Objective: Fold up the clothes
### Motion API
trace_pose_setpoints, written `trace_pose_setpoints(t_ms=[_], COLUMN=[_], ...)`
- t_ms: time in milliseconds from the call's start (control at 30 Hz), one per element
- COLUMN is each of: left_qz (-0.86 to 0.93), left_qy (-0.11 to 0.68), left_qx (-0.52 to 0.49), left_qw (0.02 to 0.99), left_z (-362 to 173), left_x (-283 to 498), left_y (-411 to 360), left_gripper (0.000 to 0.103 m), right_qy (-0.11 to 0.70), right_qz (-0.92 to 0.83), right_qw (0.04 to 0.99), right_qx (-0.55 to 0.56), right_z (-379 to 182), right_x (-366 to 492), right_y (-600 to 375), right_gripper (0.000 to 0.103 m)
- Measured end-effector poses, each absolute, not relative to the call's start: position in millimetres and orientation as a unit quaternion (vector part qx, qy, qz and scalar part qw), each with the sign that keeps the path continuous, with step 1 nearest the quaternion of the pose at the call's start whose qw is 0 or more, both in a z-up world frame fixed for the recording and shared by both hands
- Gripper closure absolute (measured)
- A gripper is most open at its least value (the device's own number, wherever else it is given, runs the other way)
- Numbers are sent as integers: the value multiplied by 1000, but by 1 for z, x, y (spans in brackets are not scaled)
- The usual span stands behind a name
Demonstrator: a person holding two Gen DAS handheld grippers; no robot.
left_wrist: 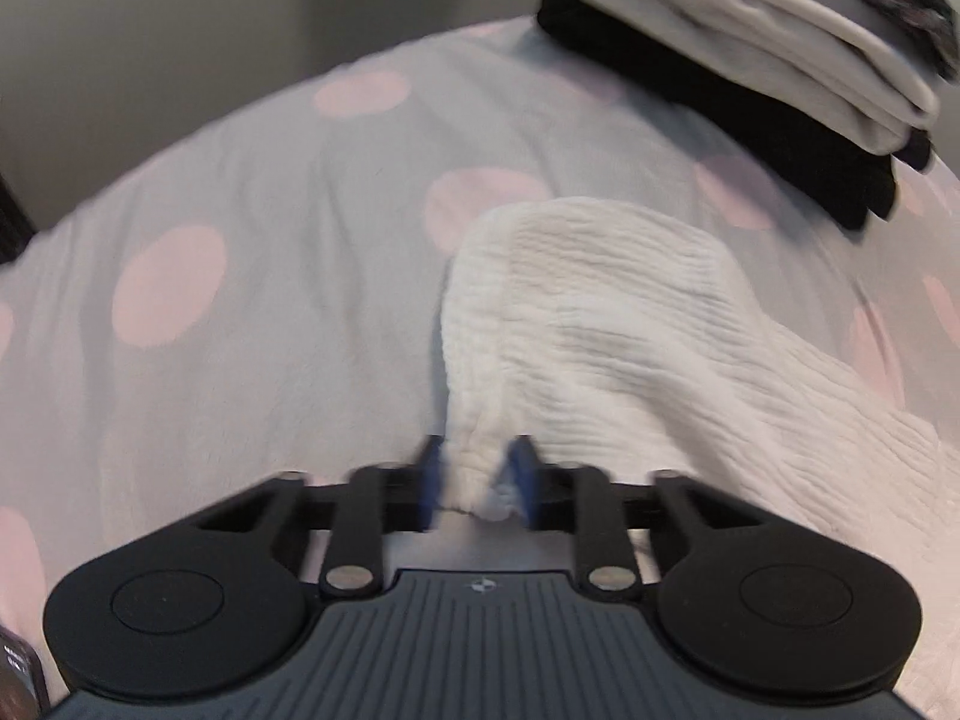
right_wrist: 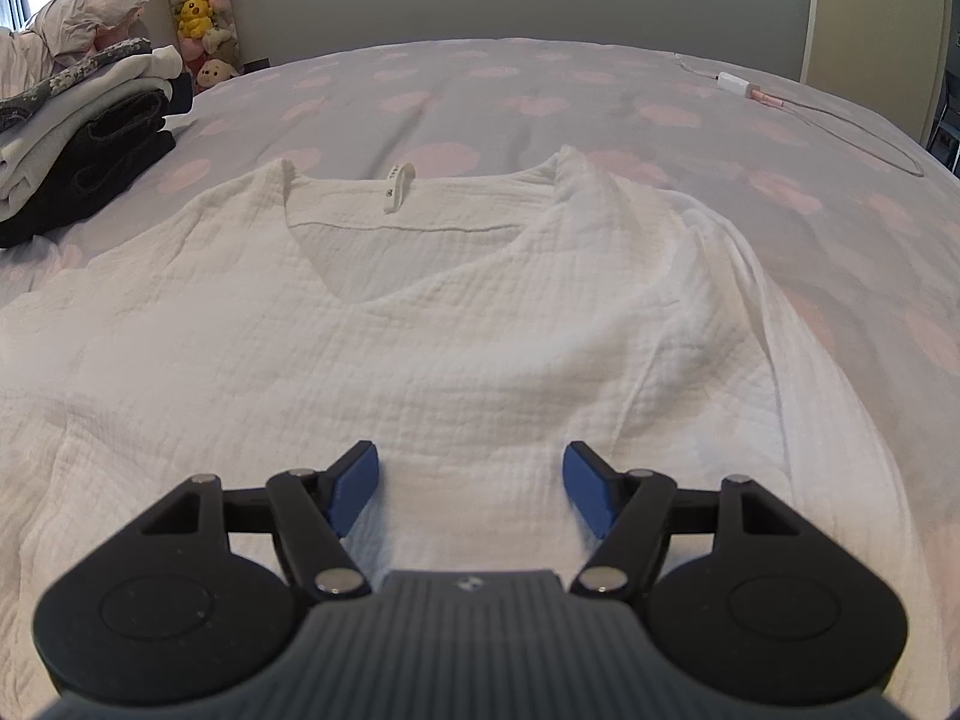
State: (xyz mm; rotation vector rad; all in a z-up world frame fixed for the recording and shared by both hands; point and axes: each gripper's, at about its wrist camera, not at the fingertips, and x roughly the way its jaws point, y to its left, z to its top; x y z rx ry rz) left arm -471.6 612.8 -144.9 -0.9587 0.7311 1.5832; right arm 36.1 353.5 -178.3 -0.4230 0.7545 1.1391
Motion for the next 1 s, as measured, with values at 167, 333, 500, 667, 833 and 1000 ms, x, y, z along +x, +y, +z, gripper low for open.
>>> trace_pose_setpoints(t_ms=[167, 333, 500, 667, 833, 1000], left_qz=[680, 689, 670, 704, 736, 686], left_qy=[360, 456, 481, 443, 334, 275], left_qx=[-309, -242, -251, -227, -208, -186], left_qw=[559, 509, 507, 507, 552, 647], left_z=[-108, -113, -149, -142, -100, -91], left_x=[-453, -466, -469, -464, -433, -365], left_y=[611, 619, 616, 597, 558, 503], left_gripper=[95, 95, 91, 78, 72, 66], right_qy=[347, 347, 345, 348, 341, 318], right_qz=[524, 525, 525, 526, 526, 526], right_qw=[754, 754, 754, 753, 760, 775], right_qx=[-191, -189, -192, -190, -169, -148], right_z=[-180, -181, -181, -181, -175, -161], right_x=[37, 37, 38, 40, 42, 45], right_y=[354, 355, 355, 355, 351, 334], right_gripper=[31, 30, 30, 30, 30, 31])
